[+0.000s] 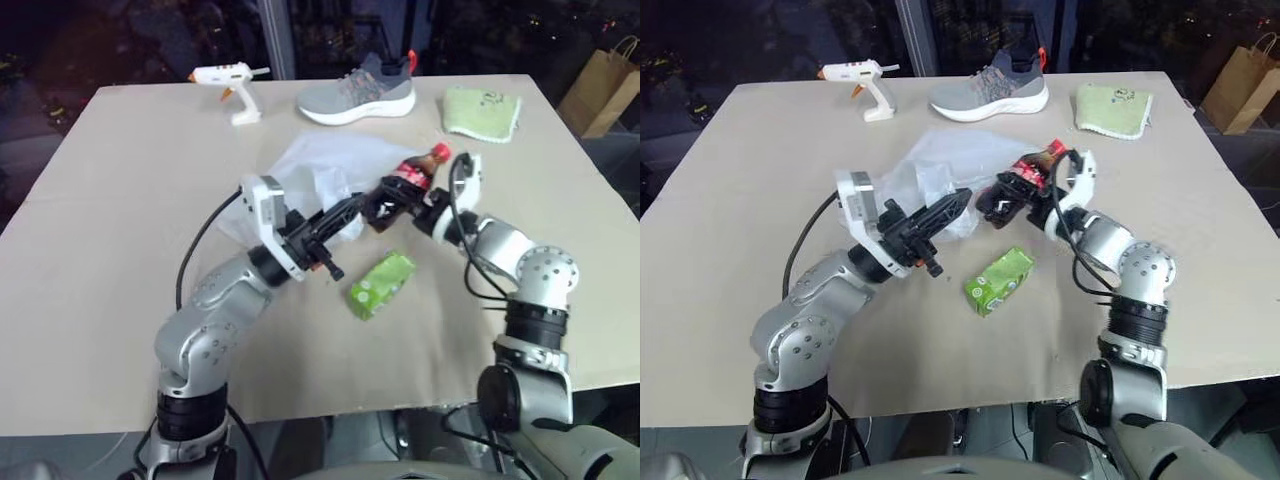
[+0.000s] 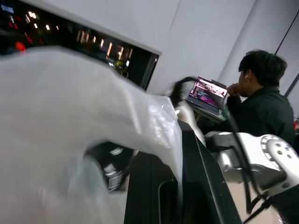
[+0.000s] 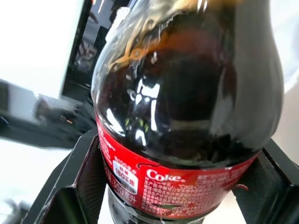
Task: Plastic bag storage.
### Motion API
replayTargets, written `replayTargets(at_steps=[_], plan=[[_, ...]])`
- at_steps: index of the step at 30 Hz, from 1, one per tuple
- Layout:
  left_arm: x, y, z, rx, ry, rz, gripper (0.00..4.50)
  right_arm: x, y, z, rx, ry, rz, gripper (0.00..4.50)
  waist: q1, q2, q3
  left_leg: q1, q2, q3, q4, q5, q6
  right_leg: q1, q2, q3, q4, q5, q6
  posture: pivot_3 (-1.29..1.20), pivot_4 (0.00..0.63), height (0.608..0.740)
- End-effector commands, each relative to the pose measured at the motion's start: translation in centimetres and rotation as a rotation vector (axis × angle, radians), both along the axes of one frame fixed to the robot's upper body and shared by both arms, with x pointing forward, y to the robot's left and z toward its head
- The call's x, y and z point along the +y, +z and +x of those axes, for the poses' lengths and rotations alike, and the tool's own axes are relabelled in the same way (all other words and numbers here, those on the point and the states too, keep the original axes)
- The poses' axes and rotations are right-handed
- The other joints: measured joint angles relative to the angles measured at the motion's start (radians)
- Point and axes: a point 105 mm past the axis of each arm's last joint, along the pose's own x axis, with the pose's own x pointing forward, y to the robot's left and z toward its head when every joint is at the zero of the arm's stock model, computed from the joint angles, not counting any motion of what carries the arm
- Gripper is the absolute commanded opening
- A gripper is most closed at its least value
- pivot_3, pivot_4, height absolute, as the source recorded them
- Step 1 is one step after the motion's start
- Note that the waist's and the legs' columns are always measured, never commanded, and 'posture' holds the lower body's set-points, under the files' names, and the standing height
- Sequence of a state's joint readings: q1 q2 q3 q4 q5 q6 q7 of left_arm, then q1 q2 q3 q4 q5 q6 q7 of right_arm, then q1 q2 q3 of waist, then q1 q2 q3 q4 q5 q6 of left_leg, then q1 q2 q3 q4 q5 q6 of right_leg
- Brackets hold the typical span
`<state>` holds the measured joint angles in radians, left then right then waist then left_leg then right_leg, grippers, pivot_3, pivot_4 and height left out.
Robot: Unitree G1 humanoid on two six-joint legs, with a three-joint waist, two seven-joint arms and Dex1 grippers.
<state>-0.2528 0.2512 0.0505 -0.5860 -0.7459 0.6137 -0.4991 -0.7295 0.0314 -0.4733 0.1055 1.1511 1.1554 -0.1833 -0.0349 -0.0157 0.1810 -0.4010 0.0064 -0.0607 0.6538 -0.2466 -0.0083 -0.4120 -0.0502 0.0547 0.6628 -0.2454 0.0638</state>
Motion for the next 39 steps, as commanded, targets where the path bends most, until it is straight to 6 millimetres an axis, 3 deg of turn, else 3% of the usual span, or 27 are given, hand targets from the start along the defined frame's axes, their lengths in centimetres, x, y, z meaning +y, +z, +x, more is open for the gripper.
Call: replayTargets(at_steps=[1,4,7,13,19,23,29,39], plan=[[-0.1,0.0,-1.4,-0.086,0.003,0.067,0.00,0.5,1.7,-0.5,0.013,0.060,0.071,3.09,0.000,0.000,0.000,0.000,0.000,0.000,0.000,0.000,0.000,0.000,0.000,0.000,0.000,0.000,0.000,0.00,0.150,0.740],[0.2,-0.2,-1.4,-0.102,0.030,0.055,0.00,0.7,1.6,-0.7,0.051,0.064,0.091,3.09,-0.004,0.000,0.000,0.000,0.000,0.000,-0.001,0.000,0.000,0.000,0.001,0.000,0.000,0.000,0.000,0.00,0.150,0.740],[0.7,-0.1,-0.7,-0.141,0.098,0.070,0.00,-0.5,2.5,-0.9,0.031,0.043,0.128,3.09,-0.006,0.000,0.000,0.000,0.000,0.000,-0.001,0.000,0.000,0.000,0.001,0.000,0.000,0.000,0.000,0.00,0.150,0.740],[0.9,-1.5,-1.6,-0.061,0.049,0.029,0.00,-2.6,1.4,-2.5,-0.012,0.046,-0.006,3.09,-0.007,0.000,0.000,0.000,0.000,0.000,-0.001,0.000,0.000,0.000,0.001,0.000,-0.001,0.000,0.000,0.00,0.150,0.740],[4.1,-2.2,-1.9,0.013,0.074,-0.046,0.00,-3.2,-0.1,-3.2,0.041,0.030,-0.011,3.09,-0.015,0.001,0.000,0.001,0.003,0.001,-0.002,0.000,0.001,0.000,0.004,0.001,0.000,0.000,0.000,0.00,0.150,0.740],[5.7,-2.1,-1.8,0.003,0.114,-0.099,0.00,-1.4,-0.6,-4.2,0.100,0.089,0.055,3.09,-0.018,0.002,0.000,0.002,0.004,0.001,-0.002,0.000,0.001,0.000,0.005,0.001,0.000,0.000,0.000,0.00,0.150,0.740],[4.4,-2.6,-2.8,-0.015,0.033,-0.093,0.00,1.5,-0.8,-3.0,0.205,0.107,0.133,3.09,-0.023,0.001,0.000,0.001,0.004,0.002,-0.002,0.000,0.001,0.000,0.004,0.002,-0.001,0.000,0.000,0.00,0.150,0.740],[3.5,-5.9,-4.9,0.013,-0.067,0.054,0.00,6.5,2.4,-1.0,0.181,0.208,0.205,3.09,-0.024,0.002,0.000,0.001,0.004,0.001,-0.002,0.000,0.001,0.000,0.004,0.001,-0.001,0.000,0.000,0.00,0.150,0.740]])
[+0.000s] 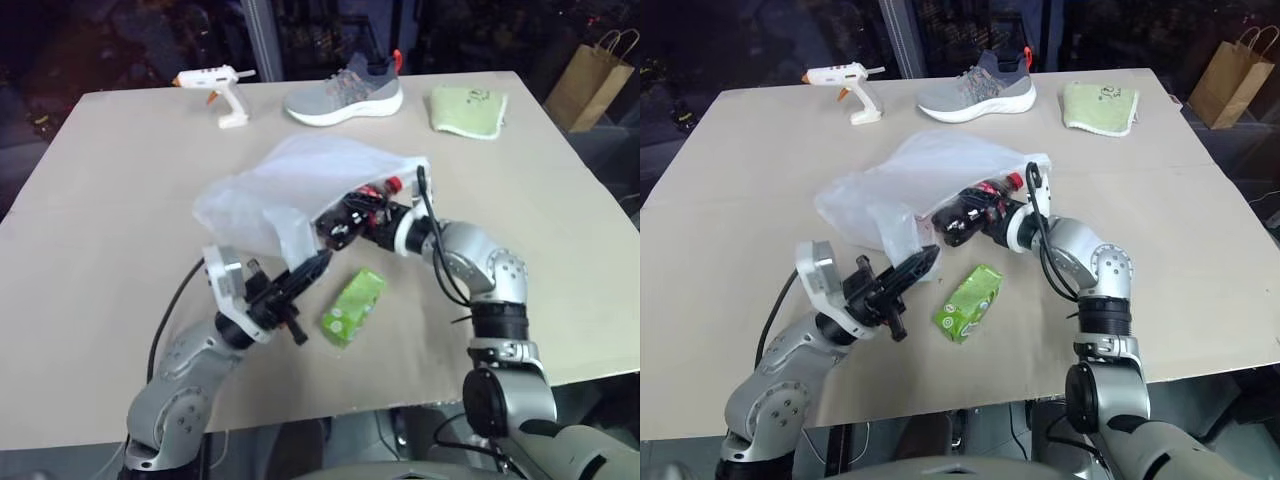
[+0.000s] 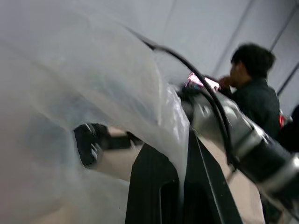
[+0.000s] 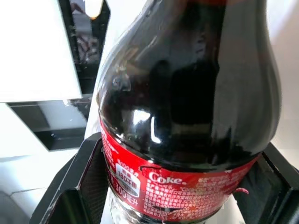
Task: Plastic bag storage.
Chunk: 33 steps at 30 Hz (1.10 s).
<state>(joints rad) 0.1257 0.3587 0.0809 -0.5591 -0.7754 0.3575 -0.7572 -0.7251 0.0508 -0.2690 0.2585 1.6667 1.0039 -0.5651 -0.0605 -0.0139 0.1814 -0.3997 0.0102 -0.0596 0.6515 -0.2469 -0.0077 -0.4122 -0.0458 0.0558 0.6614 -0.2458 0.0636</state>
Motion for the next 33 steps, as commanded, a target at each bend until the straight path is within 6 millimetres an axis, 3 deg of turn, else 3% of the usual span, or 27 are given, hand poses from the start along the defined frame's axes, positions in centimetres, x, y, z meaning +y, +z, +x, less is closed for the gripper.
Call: replayTargets(at_steps=[1,4,7,13,17,19,20,21,28,33], plan=[[-0.3,-0.4,-1.0,-0.056,-0.040,0.081,0.00,1.7,4.0,0.6,-0.125,0.049,0.068,3.09,-0.001,0.000,0.000,0.000,0.000,0.000,0.000,0.000,0.000,0.000,0.000,0.000,0.000,0.000,0.000,0.00,0.150,0.740],[-0.1,-1.1,-1.1,-0.062,-0.037,0.115,0.00,1.8,5.8,1.5,-0.190,0.060,0.084,3.09,-0.005,0.001,0.001,0.000,0.000,0.001,0.000,0.000,0.000,-0.001,0.000,0.001,0.000,0.000,0.000,0.00,0.150,0.740],[0.1,-1.3,-0.9,-0.068,-0.038,0.118,0.00,2.9,6.3,1.3,-0.220,0.115,0.090,3.09,-0.005,0.001,0.001,0.000,0.000,0.000,-0.001,0.000,0.000,-0.001,0.000,0.000,0.000,0.000,0.000,0.00,0.150,0.740],[0.1,-1.0,-0.5,-0.099,-0.055,0.131,0.00,7.1,3.8,1.0,-0.218,0.178,0.019,3.09,-0.009,0.001,0.001,0.000,0.000,0.001,-0.002,0.000,0.000,-0.001,0.000,0.000,-0.001,0.000,0.000,0.00,0.150,0.740],[-0.1,-0.5,-0.3,-0.112,-0.061,0.119,0.00,8.4,2.3,2.1,-0.247,0.138,-0.028,3.09,-0.006,0.001,0.001,0.000,0.000,0.001,-0.002,0.000,0.000,-0.002,0.000,0.000,0.000,0.000,0.000,0.00,0.150,0.740],[-0.1,-0.4,-0.3,-0.113,-0.062,0.117,0.00,8.7,1.8,2.6,-0.262,0.119,-0.044,4.13,-0.004,0.001,0.001,-0.001,0.000,0.000,-0.002,0.000,0.000,-0.002,0.000,0.000,-0.001,0.000,0.000,0.00,0.150,0.740],[-0.1,-0.4,-0.3,-0.112,-0.061,0.117,0.00,8.8,1.5,2.9,-0.269,0.114,-0.056,4.42,-0.005,0.001,0.001,-0.001,0.000,0.000,-0.002,0.000,0.000,-0.002,-0.001,0.000,-0.001,0.000,0.000,0.00,0.150,0.740],[-0.2,-0.5,-0.2,-0.112,-0.059,0.116,0.00,8.8,1.2,3.1,-0.274,0.106,-0.075,4.42,-0.007,0.001,0.001,-0.001,-0.001,0.001,-0.002,0.000,0.000,-0.002,-0.001,0.000,-0.001,0.000,0.000,0.00,0.150,0.740],[-0.1,-0.3,0.0,-0.116,-0.039,0.103,0.00,5.7,1.7,4.2,-0.333,0.074,-0.140,4.42,-0.007,0.001,0.001,0.000,0.000,0.000,-0.002,0.000,0.000,-0.002,0.000,0.000,-0.001,0.000,0.000,0.00,0.150,0.740],[0.5,0.3,0.4,-0.125,0.002,0.068,0.00,-0.6,1.2,3.9,-0.520,0.074,-0.389,4.42,0.013,0.001,0.001,-0.001,-0.001,0.000,-0.002,0.000,0.000,-0.001,-0.002,-0.001,-0.001,0.000,0.000,0.00,0.150,0.740]])
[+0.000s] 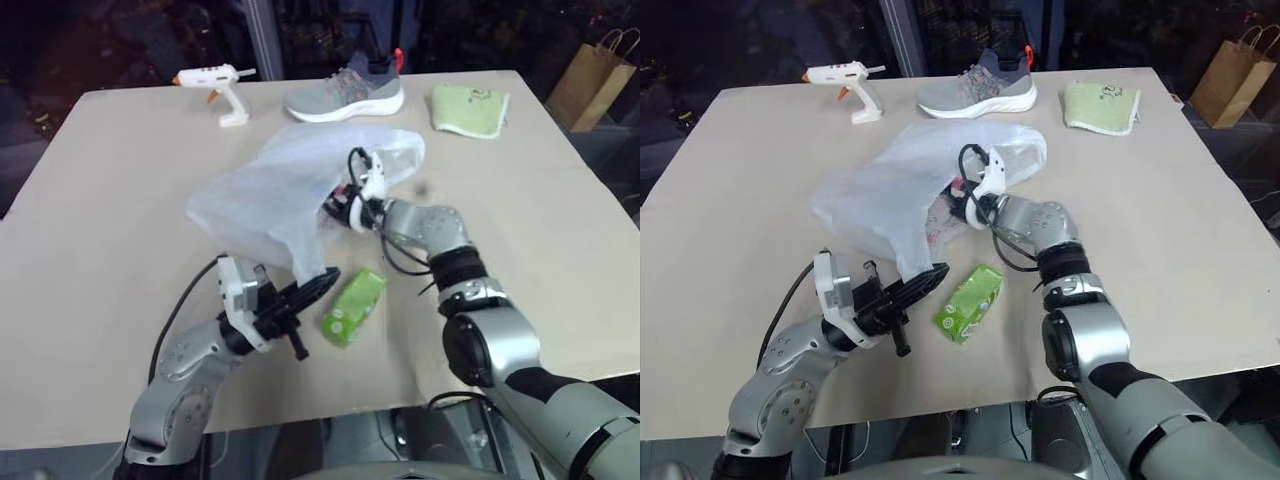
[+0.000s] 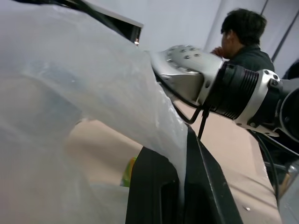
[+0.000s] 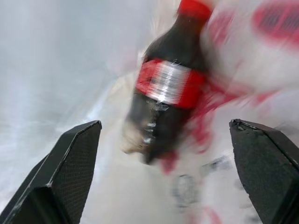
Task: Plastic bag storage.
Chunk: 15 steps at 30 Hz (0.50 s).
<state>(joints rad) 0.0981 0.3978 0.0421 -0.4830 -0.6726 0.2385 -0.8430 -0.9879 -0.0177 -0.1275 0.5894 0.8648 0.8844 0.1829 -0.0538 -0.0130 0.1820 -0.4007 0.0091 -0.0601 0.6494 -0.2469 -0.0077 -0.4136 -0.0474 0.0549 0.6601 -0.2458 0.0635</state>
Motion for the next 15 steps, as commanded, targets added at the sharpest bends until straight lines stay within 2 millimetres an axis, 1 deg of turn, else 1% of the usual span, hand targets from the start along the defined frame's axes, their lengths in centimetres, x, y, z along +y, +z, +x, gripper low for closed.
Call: replayTargets(at_steps=[1,3,5,7,8,9,11,13,15], plan=[[0.6,1.1,0.2,-0.040,0.033,-0.041,0.00,-4.1,1.2,-0.8,-0.146,0.016,-0.101,4.42,0.009,0.000,0.000,0.000,0.000,0.000,0.000,0.000,0.000,0.000,0.000,0.000,-0.001,0.000,0.000,0.00,0.150,0.740],[1.0,1.6,0.3,-0.042,0.054,-0.072,0.00,-7.2,2.3,-2.0,-0.258,0.051,-0.157,4.42,0.013,0.000,0.000,0.000,0.000,0.000,0.000,0.000,0.000,0.000,-0.001,0.000,-0.001,0.000,0.000,0.00,0.150,0.740],[1.5,2.0,0.3,-0.041,0.070,-0.095,0.00,-9.1,3.0,-3.3,-0.318,0.092,-0.186,4.42,0.013,0.000,0.000,-0.001,0.000,0.000,0.000,0.000,0.000,0.000,-0.001,0.000,-0.001,0.000,0.000,0.00,0.150,0.740],[2.9,2.4,0.3,-0.038,0.118,-0.107,0.00,-11.0,3.0,-5.0,-0.402,0.152,-0.234,4.42,0.000,0.000,0.000,0.001,0.001,0.002,0.000,0.000,0.000,0.000,0.001,0.002,-0.001,0.000,0.000,0.00,0.150,0.740],[3.5,2.5,0.3,-0.038,0.138,-0.108,0.00,-11.4,2.9,-6.0,-0.461,0.198,-0.271,4.42,0.002,0.000,0.000,0.001,0.001,0.001,0.000,0.000,0.000,0.000,0.001,0.001,0.000,0.000,0.000,0.00,0.150,0.740],[3.9,2.6,0.3,-0.038,0.154,-0.098,0.00,-11.4,2.8,-7.4,-0.526,0.271,-0.309,4.42,0.004,0.000,0.000,0.001,0.002,0.001,-0.001,0.000,0.000,0.001,0.002,0.001,-0.001,0.000,0.000,0.00,0.150,0.740],[4.5,2.7,0.3,-0.038,0.173,-0.084,0.00,-11.1,2.6,-9.4,-0.612,0.381,-0.347,4.42,0.006,0.000,0.000,0.001,0.002,0.000,-0.001,0.000,0.000,0.001,0.002,0.000,-0.002,-0.001,0.000,0.00,0.150,0.740],[5.4,2.6,0.4,-0.032,0.203,-0.072,0.00,-10.2,2.9,-11.0,-0.711,0.488,-0.381,4.42,0.003,0.000,0.000,0.002,0.002,0.002,0.000,0.000,0.000,0.001,0.002,0.002,-0.002,0.000,0.001,0.00,0.150,0.740],[6.1,2.4,0.5,-0.022,0.224,-0.061,0.00,-9.2,2.9,-12.2,-0.819,0.604,-0.454,4.42,0.002,0.000,0.000,0.002,0.002,0.003,0.001,0.000,0.000,0.001,0.002,0.003,-0.002,0.000,0.001,0.00,0.150,0.740]])
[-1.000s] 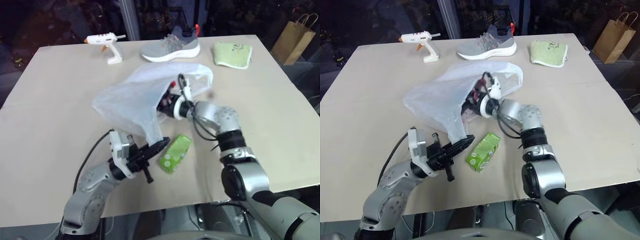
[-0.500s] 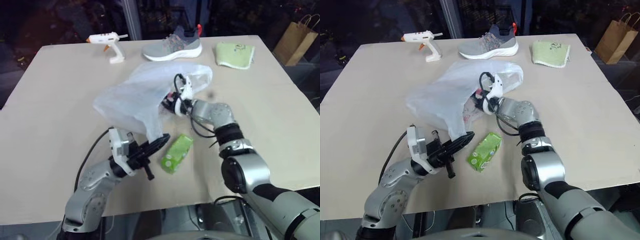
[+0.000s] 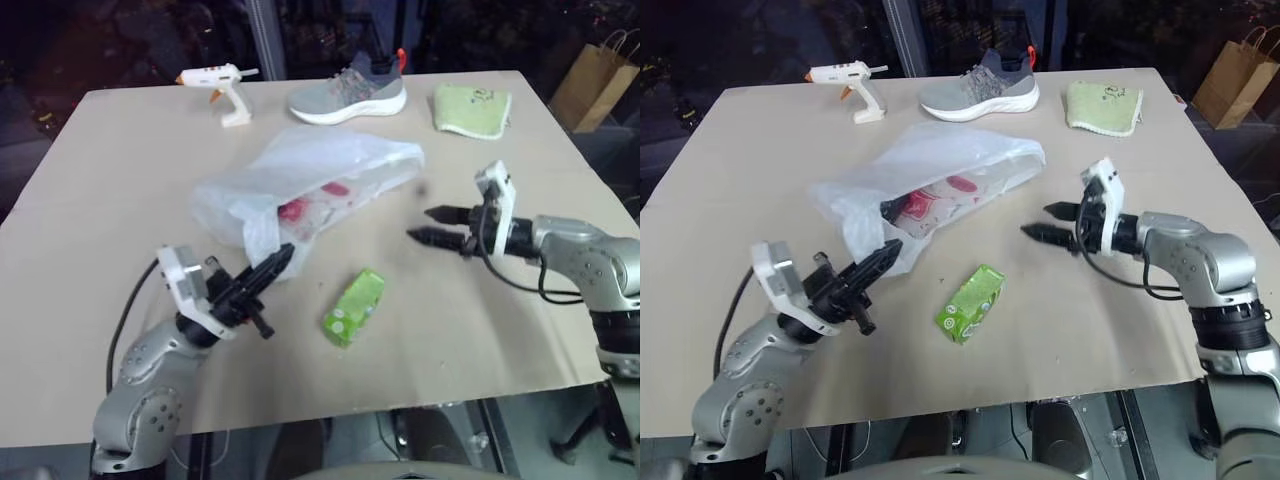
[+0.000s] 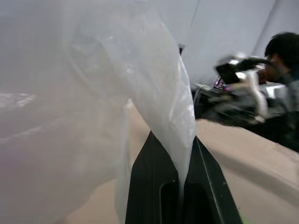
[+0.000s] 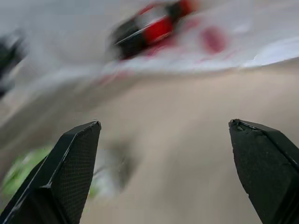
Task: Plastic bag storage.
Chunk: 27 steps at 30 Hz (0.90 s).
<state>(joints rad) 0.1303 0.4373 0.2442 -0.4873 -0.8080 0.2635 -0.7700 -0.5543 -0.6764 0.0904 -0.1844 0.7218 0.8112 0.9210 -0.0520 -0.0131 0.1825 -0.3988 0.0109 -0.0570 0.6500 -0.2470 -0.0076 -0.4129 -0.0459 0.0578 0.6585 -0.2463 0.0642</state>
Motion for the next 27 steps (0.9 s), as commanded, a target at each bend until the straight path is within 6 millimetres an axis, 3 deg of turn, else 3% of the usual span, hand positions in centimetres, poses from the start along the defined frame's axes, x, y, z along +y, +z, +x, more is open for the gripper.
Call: replayTargets(at_steps=[1,6,10,16,21,27], plan=[[1.2,0.4,-0.2,-0.011,0.030,0.015,0.00,2.0,1.7,-2.4,-0.249,0.232,-0.121,4.42,0.002,0.000,0.000,0.000,0.000,0.000,0.000,0.000,0.000,0.000,0.000,0.000,0.000,0.000,0.000,0.00,0.150,0.740],[1.2,0.1,0.0,0.000,0.022,0.022,0.00,4.1,2.4,-2.4,-0.489,0.382,-0.266,4.42,0.011,-0.001,0.000,0.001,0.000,-0.002,0.002,0.000,0.000,0.002,0.000,-0.002,0.000,0.000,0.000,0.00,0.150,0.740],[0.8,-0.1,0.1,0.003,0.012,0.022,0.00,4.2,0.5,-3.6,-0.632,0.620,-0.480,4.42,0.016,-0.001,0.000,0.000,0.000,-0.003,0.002,0.000,0.000,0.002,-0.001,-0.003,0.000,0.000,0.000,0.00,0.150,0.740],[0.6,-0.1,0.3,-0.001,0.008,0.017,0.00,5.2,-0.6,-2.3,-0.883,0.811,-0.715,4.42,0.011,-0.001,0.000,0.000,-0.001,-0.003,0.002,0.000,-0.001,0.002,-0.003,-0.004,-0.001,0.000,0.000,0.00,0.150,0.740],[0.5,-0.2,0.2,-0.006,0.024,0.005,0.00,7.5,-0.5,-1.6,-0.985,0.872,-0.731,4.42,0.011,-0.001,0.000,0.001,-0.001,-0.004,0.001,0.000,-0.001,0.002,-0.002,-0.004,0.001,0.000,-0.001,0.00,0.150,0.740],[0.1,-0.5,-0.2,0.001,0.033,-0.008,0.00,8.1,-2.0,-2.0,-1.016,0.955,-0.741,4.42,0.015,-0.002,0.000,0.000,-0.003,-0.004,0.001,0.000,-0.001,0.002,-0.005,-0.004,0.000,0.001,-0.001,0.00,0.150,0.740]])
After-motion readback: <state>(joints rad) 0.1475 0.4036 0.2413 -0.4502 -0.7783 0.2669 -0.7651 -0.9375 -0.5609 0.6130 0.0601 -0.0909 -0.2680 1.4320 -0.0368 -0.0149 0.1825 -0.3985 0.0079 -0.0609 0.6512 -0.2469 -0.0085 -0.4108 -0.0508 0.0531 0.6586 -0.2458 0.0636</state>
